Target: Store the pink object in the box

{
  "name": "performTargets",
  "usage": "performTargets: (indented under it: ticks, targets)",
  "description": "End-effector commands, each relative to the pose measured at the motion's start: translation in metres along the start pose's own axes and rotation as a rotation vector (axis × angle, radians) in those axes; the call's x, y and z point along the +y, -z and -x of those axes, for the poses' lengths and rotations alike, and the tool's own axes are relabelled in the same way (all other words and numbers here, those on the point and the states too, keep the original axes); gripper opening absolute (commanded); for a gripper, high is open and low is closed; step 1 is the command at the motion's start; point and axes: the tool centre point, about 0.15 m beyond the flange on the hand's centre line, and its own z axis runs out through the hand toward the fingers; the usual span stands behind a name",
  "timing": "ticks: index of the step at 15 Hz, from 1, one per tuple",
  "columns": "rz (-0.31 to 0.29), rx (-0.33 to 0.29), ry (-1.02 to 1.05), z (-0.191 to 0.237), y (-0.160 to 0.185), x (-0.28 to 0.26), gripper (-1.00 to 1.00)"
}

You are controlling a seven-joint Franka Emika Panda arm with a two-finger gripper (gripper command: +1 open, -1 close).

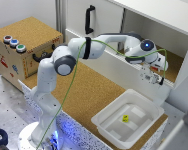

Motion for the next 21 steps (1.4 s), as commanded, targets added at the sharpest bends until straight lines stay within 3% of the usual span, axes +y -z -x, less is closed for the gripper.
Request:
performTargets:
  ticks: [1, 4, 11, 12, 21]
  targets:
    - [-0.103, -0.087, 0.047, -0.04, -0.04, 0.019, 1.0]
    - [-0.065, -0.085, 0.021, -0.053, -0.048, 0.021, 1.0]
    - [-0.038, -0.111, 0.018, -0.065, -0.067, 0.01, 1.0]
    - [-0.035, -0.11, 0.012, -0.066, -0.069, 0.01, -1.0]
    - [-0.014, -0.108, 0.041, -0.064, -0.073, -0.002, -1.0]
